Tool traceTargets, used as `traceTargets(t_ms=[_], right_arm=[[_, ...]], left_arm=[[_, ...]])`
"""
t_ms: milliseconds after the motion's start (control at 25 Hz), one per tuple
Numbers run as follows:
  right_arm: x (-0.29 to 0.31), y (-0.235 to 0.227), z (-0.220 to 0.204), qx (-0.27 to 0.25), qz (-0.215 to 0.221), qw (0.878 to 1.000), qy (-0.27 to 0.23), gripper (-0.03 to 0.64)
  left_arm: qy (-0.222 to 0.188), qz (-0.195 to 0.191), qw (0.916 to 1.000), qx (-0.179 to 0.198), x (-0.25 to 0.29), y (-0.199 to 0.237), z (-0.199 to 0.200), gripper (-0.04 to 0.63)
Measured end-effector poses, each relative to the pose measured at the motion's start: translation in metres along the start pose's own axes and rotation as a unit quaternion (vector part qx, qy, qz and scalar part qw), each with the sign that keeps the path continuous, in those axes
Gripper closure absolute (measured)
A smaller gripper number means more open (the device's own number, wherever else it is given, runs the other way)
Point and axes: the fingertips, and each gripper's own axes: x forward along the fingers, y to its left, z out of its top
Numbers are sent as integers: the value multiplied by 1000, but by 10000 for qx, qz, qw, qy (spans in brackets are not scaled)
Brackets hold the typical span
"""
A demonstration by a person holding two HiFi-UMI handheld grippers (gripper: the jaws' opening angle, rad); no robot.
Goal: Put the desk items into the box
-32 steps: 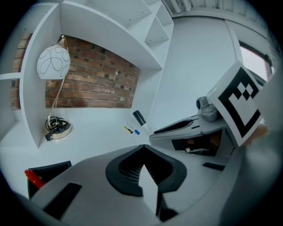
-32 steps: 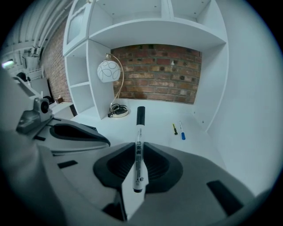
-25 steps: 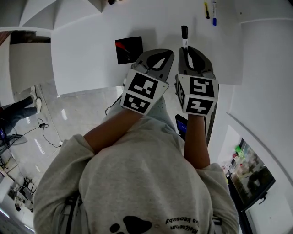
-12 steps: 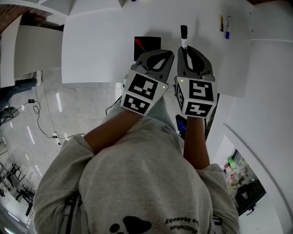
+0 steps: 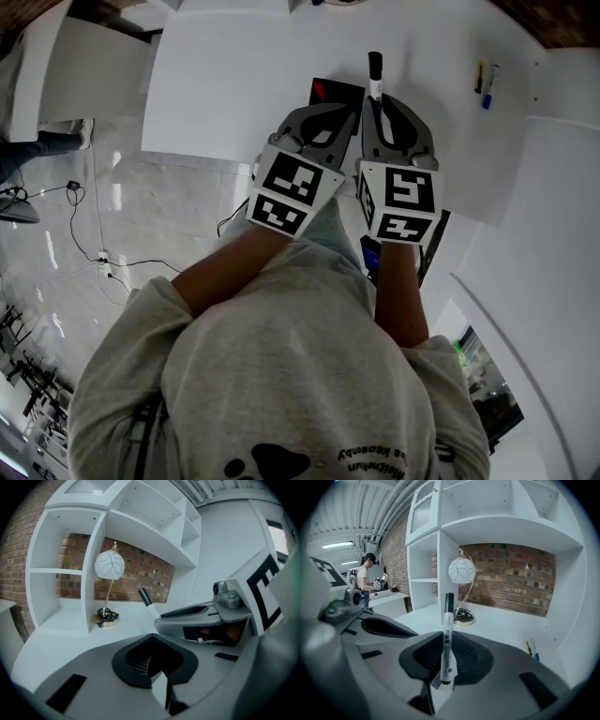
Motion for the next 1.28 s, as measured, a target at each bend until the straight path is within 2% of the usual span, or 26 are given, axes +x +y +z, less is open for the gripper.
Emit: traceTargets(t_ms=[200, 680, 1000, 1240, 1280], right_arm=[[-19, 19, 7, -63, 213, 9996, -144, 543], [7, 48, -8, -428, 628, 9970, -146, 543], [15, 53, -24, -548, 782, 9951, 255, 543], [21, 58, -35, -885, 965, 9855, 1080, 540], [21, 61, -38, -919, 1065, 9819, 1267, 517]], left_arm=[[-70, 236, 9997, -36, -29, -7, 4, 591], [-69, 616, 9977, -284, -45, 19, -7, 591], [-58, 706, 9969, -350, -47, 24, -10, 591], [-80, 762, 9964, -373, -47, 26, -7, 591], [-83, 777, 9962, -379, -47, 27, -7, 591]])
